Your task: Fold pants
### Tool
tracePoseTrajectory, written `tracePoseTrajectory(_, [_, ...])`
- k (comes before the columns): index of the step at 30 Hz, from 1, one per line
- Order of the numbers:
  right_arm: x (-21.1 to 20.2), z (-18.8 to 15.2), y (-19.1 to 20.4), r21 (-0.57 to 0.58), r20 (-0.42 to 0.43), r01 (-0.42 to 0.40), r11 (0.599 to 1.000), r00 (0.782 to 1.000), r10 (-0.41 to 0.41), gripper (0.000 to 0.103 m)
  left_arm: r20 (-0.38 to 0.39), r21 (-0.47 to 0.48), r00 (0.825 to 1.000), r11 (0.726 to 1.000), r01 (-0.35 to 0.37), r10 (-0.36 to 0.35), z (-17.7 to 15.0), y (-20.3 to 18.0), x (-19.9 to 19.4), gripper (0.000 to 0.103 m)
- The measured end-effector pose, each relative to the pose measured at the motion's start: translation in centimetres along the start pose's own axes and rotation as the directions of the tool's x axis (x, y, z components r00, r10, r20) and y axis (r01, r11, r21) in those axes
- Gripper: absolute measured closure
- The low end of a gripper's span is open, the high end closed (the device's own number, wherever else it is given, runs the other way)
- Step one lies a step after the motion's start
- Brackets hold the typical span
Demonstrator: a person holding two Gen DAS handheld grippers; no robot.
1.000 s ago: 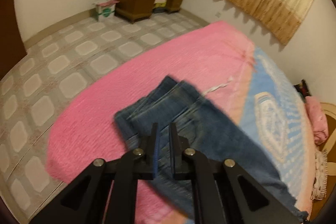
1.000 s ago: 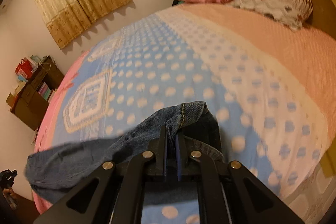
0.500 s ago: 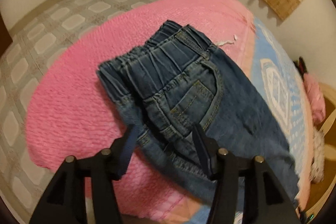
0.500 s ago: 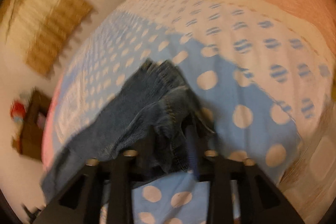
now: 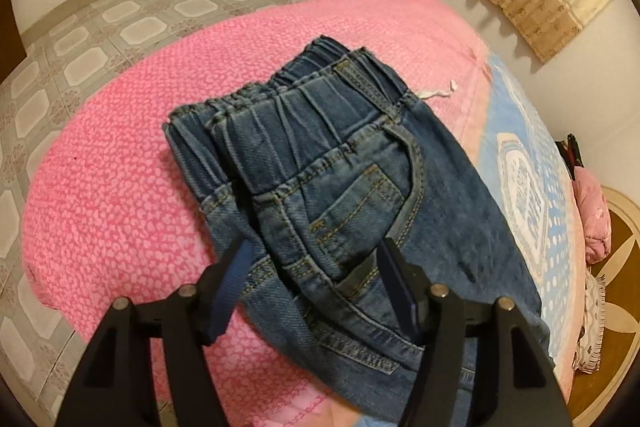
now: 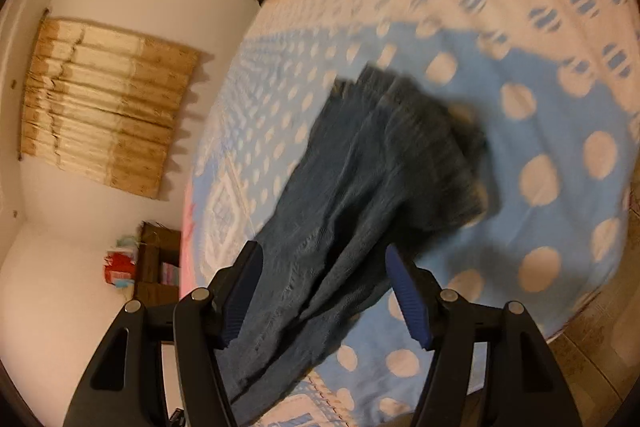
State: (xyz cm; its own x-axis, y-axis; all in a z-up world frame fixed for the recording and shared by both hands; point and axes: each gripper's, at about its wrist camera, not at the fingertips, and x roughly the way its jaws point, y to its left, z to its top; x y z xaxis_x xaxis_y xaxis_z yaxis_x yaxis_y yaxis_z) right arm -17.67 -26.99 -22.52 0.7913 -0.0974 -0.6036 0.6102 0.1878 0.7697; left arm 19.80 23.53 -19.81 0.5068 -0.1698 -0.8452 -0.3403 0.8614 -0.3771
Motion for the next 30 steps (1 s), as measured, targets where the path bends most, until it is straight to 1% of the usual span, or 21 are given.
tracePoseTrajectory(2, [1.2, 0.4, 0.3, 0.034, -0.039, -0.013, 0.999, 0.999, 0.015, 0.038, -0.007, -0.023, 1.000, 1.000, 0.007, -0.008, 0.1, 0.5, -0.4, 0.036])
tracePoseTrajectory(3, [1.3, 0.5, 1.0, 0.037, -0.054, 0.007, 0.999, 0.999, -0.005, 0.038, -0.004, -0.032, 1.000, 0.999, 0.018, -0.019, 0.1, 0.7, -0.7, 0.036])
tracePoseTrajectory(4, [1.1, 0.7, 1.8, 0.018, -0.056, 0.000, 1.000, 0.998, 0.001, 0.038, 0.000, -0.037, 1.000, 0.999, 0.025, -0.025, 0.2, 0.8, -1.0, 0.036])
tracePoseTrajectory(6, [0.0, 0.8, 4.0, -0.052, -0.041, -0.032, 0.998, 0.999, 0.029, 0.038, 0.003, -0.044, 1.000, 0.999, 0.030, -0.030, 0.1, 1.1, -1.2, 0.036])
tracePoseTrajectory(8, [-1.1, 1.3, 5.8, -0.104, 0.005, -0.052, 0.993, 0.999, 0.053, 0.038, 0.000, -0.033, 1.000, 0.999, 0.022, -0.022, 0.1, 1.0, -0.8, 0.036])
tracePoseTrajectory(10, [-0.5, 2.5, 5.6, -0.054, 0.000, -0.064, 0.997, 0.998, 0.064, 0.038, -0.004, -0.012, 1.000, 1.000, -0.010, 0.010, 0.0, 0.6, -0.3, 0.036])
tracePoseTrajectory(12, [0.8, 3.2, 4.5, -0.001, -0.015, -0.011, 1.000, 1.000, 0.011, 0.038, 0.007, 0.001, 1.000, 1.000, -0.025, 0.025, -0.2, 0.1, -0.2, 0.036])
tracePoseTrajectory(13, [1.9, 3.6, 3.9, 0.003, -0.033, 0.035, 0.999, 0.999, -0.035, 0.038, 0.009, 0.011, 0.999, 0.999, -0.033, 0.033, -0.2, -0.1, -0.1, 0.036])
tracePoseTrajectory(15, [3.5, 4.3, 2.6, 0.019, -0.069, 0.149, 0.989, 0.987, -0.148, 0.038, 0.006, 0.031, 0.999, 0.998, -0.050, 0.050, -0.2, -0.4, 0.0, 0.036])
tracePoseTrajectory(18, [6.1, 4.9, 1.4, 0.070, -0.103, 0.200, 0.977, 0.976, -0.192, 0.038, -0.003, 0.033, 0.999, 0.998, -0.049, 0.049, 0.0, -0.3, 0.2, 0.033])
tracePoseTrajectory(20, [8.0, 5.5, 0.7, 0.094, -0.141, 0.267, 0.959, 0.957, -0.252, 0.039, -0.006, 0.030, 0.999, 0.998, -0.051, 0.051, 0.1, -0.4, 0.4, 0.033])
tracePoseTrajectory(21, [8.4, 5.6, 0.6, 0.100, -0.140, 0.296, 0.950, 0.950, -0.281, 0.052, -0.006, 0.034, 0.999, 0.998, -0.053, 0.053, 0.1, -0.4, 0.5, 0.033])
tracePoseTrajectory(22, [8.6, 5.7, 0.8, 0.099, -0.130, 0.343, 0.934, 0.935, -0.330, 0.081, -0.005, 0.042, 0.998, 0.997, -0.058, 0.058, 0.1, -0.5, 0.6, 0.033])
tracePoseTrajectory(23, [8.7, 5.9, 0.9, 0.089, -0.137, 0.382, 0.920, 0.920, -0.368, 0.087, -0.005, 0.055, 0.998, 0.996, -0.064, 0.064, 0.1, -0.6, 0.7, 0.030])
tracePoseTrajectory(24, [9.0, 6.1, 1.1, 0.079, -0.142, 0.385, 0.920, 0.917, -0.372, 0.090, -0.005, 0.062, 0.998, 0.996, -0.067, 0.067, 0.0, -0.7, 0.8, 0.030])
tracePoseTrajectory(25, [9.0, 6.3, 1.5, 0.067, -0.145, 0.383, 0.921, 0.917, -0.370, 0.098, -0.004, 0.070, 0.998, 0.995, -0.070, 0.070, -0.1, -0.8, 0.9, 0.029])
tracePoseTrajectory(26, [8.8, 6.6, 2.1, 0.062, -0.141, 0.359, 0.931, 0.927, -0.348, 0.100, -0.002, 0.075, 0.997, 0.995, -0.073, 0.073, -0.1, -1.0, 1.0, 0.028])
tracePoseTrajectory(27, [8.1, 7.1, 3.6, 0.045, -0.113, 0.302, 0.952, 0.949, -0.296, 0.100, -0.001, 0.078, 0.997, 0.994, -0.073, 0.074, -0.1, -1.0, 1.0, 0.028])
tracePoseTrajectory(28, [7.6, 7.7, 4.7, 0.027, -0.091, 0.257, 0.966, 0.963, -0.254, 0.100, 0.000, 0.078, 0.997, 0.994, -0.073, 0.073, -0.1, -1.0, 1.1, 0.028])
tracePoseTrajectory(29, [6.7, 8.3, 7.0, -0.015, -0.057, 0.182, 0.983, 0.982, -0.182, 0.100, -0.001, 0.075, 0.997, 0.995, -0.071, 0.072, 0.0, -1.0, 1.1, 0.028])
tracePoseTrajectory(30, [5.8, 8.8, 9.4, -0.063, -0.028, 0.106, 0.992, 0.994, -0.108, 0.100, -0.003, 0.068, 0.998, 0.995, -0.069, 0.070, 0.0, -0.9, 1.1, 0.028])
